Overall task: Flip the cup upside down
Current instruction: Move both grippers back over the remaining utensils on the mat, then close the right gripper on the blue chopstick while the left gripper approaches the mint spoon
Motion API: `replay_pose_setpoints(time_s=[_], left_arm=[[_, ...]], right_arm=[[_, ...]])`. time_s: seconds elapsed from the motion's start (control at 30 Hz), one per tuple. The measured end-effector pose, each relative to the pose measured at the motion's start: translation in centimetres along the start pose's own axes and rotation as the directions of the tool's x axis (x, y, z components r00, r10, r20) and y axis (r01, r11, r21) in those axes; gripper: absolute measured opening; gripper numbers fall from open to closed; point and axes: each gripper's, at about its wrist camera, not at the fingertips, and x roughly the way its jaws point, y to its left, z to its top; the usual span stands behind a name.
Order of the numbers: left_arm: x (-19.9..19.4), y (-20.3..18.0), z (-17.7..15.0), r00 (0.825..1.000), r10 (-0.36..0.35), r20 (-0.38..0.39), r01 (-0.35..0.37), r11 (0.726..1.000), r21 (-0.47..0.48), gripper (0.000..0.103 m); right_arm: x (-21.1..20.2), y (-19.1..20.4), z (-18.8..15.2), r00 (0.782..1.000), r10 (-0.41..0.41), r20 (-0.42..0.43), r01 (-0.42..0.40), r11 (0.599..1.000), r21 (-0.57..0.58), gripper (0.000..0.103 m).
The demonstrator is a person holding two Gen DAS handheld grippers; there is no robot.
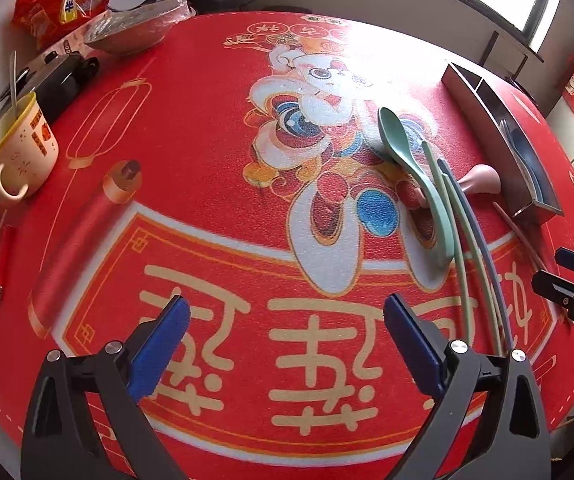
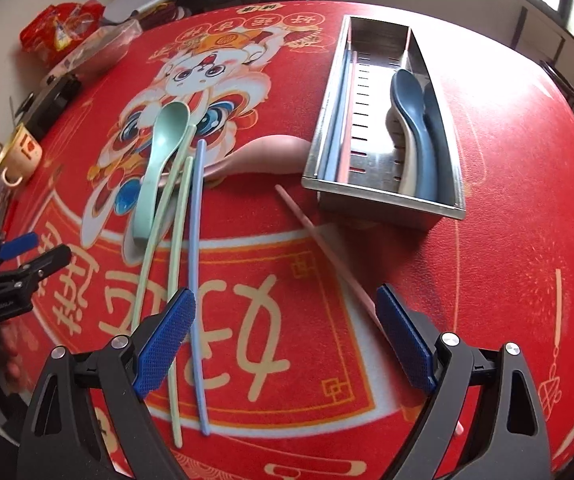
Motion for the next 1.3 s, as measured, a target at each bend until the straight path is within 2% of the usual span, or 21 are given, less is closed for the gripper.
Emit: replay_pose_setpoints(time_s=[0.1, 0.13, 0.17, 0.47, 0.63, 0.7, 0.83, 1.0, 1.3], left_arm=[[0.2, 0.8, -0.4, 1.0, 0.002, -0.006, -0.002, 1.0, -0.022, 0.095], [0.3, 1.0, -0.4, 1.0, 0.004, -0.008, -0.004, 1.0, -0.027, 0.095], [0.4, 1.2, -0.5, 1.0, 0.005, -0.013, -0.005, 1.0, -0.03, 0.095], [1.1, 2.6, -1.1, 0.999, 0.008, -0.038, -0.01, 0.998, -0.06, 0.096], [1.1, 2.9, -1.0, 0.999, 0.012, -0.029, -0.014, 0.998, -0.06, 0.097], [1.3, 2.7, -1.0, 0.999, 0.026, -0.03, -0.027, 0.999, -0.047, 0.097], [1.6, 2.0, -1.0, 0.997, 0.067, -0.04, -0.067, 0.998, -0.008, 0.097], [1.7, 2.0, -0.9, 0.997, 0.068, -0.033, -0.068, 0.998, -0.017, 0.097], [1.6, 2.0, -1.3, 0.997, 0.079, -0.018, -0.079, 0.997, -0.024, 0.098]], right_arm=[[0.7, 1.2, 0.0, 1.0, -0.017, -0.004, 0.017, 0.998, -0.054, 0.085], [1.0, 1.5, 0.0, 1.0, -0.016, -0.01, 0.015, 0.998, -0.062, 0.078], [1.3, 1.7, 0.1, 1.0, -0.015, -0.022, 0.014, 0.998, -0.066, 0.063], [1.9, 3.2, 0.6, 1.0, 0.017, -0.024, -0.019, 0.996, -0.082, 0.049], [2.4, 3.8, 1.0, 0.999, 0.022, -0.038, -0.026, 0.995, -0.101, 0.038], [2.6, 4.2, 1.2, 0.999, 0.023, -0.043, -0.028, 0.993, -0.116, 0.03], [3.0, 4.6, 1.3, 0.999, 0.026, -0.046, -0.032, 0.992, -0.124, 0.025], [3.1, 4.6, 1.4, 0.999, 0.033, -0.039, -0.037, 0.991, -0.131, 0.019], [3.3, 4.9, 1.8, 1.0, 0.027, -0.015, -0.03, 0.985, -0.171, 0.016]])
